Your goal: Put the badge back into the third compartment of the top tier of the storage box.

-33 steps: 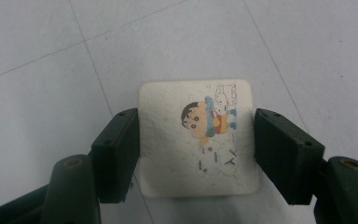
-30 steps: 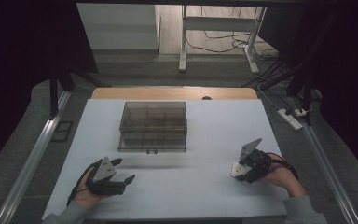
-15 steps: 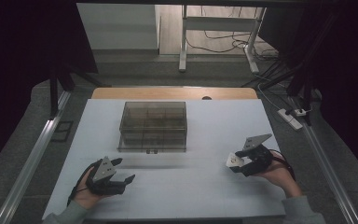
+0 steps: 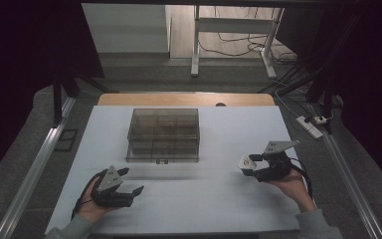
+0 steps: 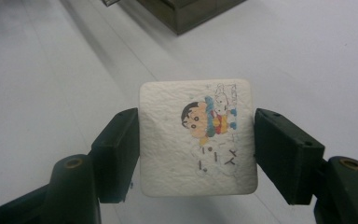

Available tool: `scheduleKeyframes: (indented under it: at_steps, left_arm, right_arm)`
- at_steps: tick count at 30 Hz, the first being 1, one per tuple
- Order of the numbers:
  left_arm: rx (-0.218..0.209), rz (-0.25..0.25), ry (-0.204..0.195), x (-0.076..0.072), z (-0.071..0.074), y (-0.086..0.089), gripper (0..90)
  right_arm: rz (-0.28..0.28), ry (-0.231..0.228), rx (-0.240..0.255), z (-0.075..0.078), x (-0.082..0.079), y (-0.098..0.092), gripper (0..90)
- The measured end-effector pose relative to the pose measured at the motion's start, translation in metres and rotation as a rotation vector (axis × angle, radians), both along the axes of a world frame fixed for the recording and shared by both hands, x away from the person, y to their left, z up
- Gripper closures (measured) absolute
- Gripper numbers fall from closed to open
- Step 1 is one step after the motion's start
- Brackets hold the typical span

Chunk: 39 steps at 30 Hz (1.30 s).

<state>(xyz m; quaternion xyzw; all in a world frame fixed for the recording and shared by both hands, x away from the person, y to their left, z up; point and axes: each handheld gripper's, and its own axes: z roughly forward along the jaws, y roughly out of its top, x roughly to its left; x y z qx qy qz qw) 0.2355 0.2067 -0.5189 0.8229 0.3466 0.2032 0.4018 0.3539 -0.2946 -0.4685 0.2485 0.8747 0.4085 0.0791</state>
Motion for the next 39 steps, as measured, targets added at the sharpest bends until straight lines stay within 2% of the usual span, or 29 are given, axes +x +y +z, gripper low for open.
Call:
scheduleKeyframes:
  at_steps: [11, 23, 39]
  left_arm:
    - [0.0, 0.004, 0.002, 0.001, 0.0, 0.0, 15.9]
    - [-0.004, 0.006, 0.003, 0.002, 0.0, 0.001, 15.4]
    - [0.001, 0.007, 0.002, 0.002, -0.001, 0.0, 15.2]
  right_arm:
    - [-0.034, -0.045, 0.065, 0.005, -0.003, 0.007, 33.2]
    - [-0.043, -0.089, 0.066, 0.01, -0.008, 0.017, 33.2]
    - [-0.041, -0.128, 0.109, 0.015, -0.011, 0.026, 33.2]
